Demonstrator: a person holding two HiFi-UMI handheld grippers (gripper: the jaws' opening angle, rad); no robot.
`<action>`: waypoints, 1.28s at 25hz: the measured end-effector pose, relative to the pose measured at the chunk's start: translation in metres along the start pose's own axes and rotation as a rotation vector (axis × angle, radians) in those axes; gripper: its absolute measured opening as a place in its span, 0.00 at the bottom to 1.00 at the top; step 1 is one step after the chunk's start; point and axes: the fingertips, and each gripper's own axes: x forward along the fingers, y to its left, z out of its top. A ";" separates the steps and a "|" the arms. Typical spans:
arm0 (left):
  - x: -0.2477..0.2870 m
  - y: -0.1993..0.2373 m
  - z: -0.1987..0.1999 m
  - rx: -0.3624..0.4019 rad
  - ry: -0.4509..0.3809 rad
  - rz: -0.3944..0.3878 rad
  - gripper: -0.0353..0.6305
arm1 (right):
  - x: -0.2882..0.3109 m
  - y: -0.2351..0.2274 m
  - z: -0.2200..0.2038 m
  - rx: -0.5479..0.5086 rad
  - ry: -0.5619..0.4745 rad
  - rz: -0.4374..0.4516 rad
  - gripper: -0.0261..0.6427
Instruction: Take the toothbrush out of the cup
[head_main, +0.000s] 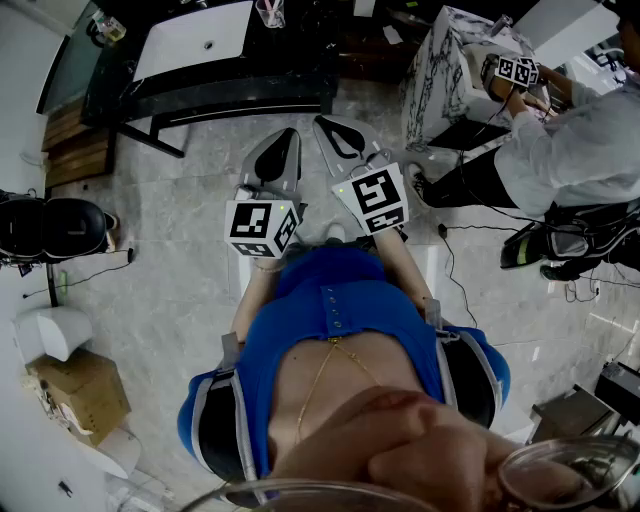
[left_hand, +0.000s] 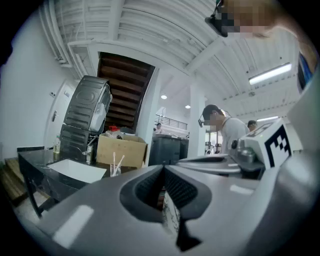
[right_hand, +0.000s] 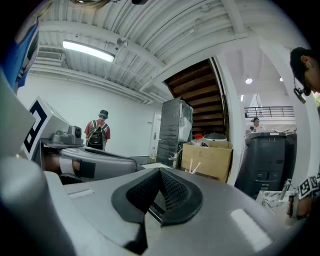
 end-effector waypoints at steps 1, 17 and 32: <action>0.001 -0.001 -0.001 -0.001 -0.001 0.001 0.05 | -0.001 -0.001 0.000 0.001 -0.006 -0.002 0.04; 0.010 -0.005 -0.010 -0.024 0.005 0.026 0.05 | -0.003 -0.009 -0.001 0.011 -0.056 0.051 0.04; 0.069 0.078 -0.002 -0.049 0.011 -0.020 0.05 | 0.088 -0.031 0.005 0.042 -0.042 0.034 0.04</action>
